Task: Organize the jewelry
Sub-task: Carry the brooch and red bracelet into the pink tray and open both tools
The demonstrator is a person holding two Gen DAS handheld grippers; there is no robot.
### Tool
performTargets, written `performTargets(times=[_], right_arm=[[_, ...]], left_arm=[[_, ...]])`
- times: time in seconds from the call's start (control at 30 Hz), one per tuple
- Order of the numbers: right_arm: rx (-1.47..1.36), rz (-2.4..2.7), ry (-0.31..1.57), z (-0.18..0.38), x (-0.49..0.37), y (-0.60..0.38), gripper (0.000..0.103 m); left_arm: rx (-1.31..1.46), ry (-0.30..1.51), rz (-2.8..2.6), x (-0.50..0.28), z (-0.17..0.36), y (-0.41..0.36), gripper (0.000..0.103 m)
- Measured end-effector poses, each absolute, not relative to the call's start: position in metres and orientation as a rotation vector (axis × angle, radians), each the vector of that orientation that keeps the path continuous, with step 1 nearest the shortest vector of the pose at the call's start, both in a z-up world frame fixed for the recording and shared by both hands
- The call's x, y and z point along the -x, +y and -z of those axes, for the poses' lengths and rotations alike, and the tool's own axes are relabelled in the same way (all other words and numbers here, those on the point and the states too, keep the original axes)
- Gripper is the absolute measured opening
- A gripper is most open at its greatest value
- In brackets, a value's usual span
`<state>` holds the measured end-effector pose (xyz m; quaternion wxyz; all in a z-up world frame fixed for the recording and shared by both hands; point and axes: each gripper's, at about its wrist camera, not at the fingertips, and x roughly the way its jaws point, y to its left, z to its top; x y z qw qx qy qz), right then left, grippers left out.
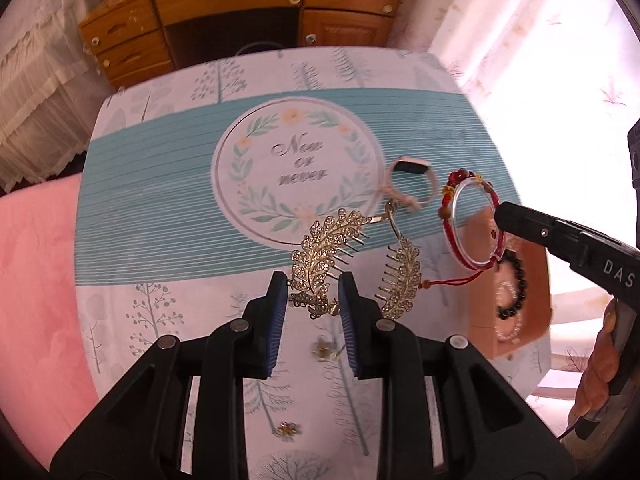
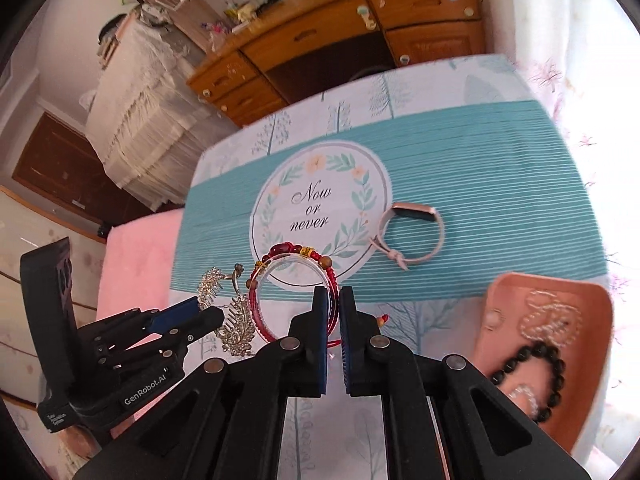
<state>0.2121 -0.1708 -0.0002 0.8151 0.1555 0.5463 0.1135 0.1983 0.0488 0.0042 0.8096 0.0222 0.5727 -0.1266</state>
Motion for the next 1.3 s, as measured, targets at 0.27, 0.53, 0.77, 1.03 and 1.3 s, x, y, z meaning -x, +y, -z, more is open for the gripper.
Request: performTargets(times=[0.27,0.53,0.77,1.03,1.3], right_arm=[[-0.367,-0.145,1.053,-0.051,-0.144,-0.250,0.006],[-0.432,-0.039,1.072,-0.033,-0.101,-0.321,0.006],[-0.497,0.022,1.109,0.017,-0.101,-0.360,0.006],[-0.539,0.011,1.168,0.065,-0.133,-0.373,0.006],[-0.559,0.006,1.163,0.077,-0.146,-0.378,0.009]], left_arm=[[-0.088,1.146,0.384,-0.166,-0.052,-0.018,0.023],[-0.127,1.133,0.478,-0.147,-0.066,-0.090,0.023],[-0.132,1.172,0.541,-0.139,-0.043,-0.139,0.023],[-0.145,1.246,0.527,-0.145,0.009,-0.162,0.023],[-0.122,1.297,0.514,-0.158,0.038,-0.168,0.023]])
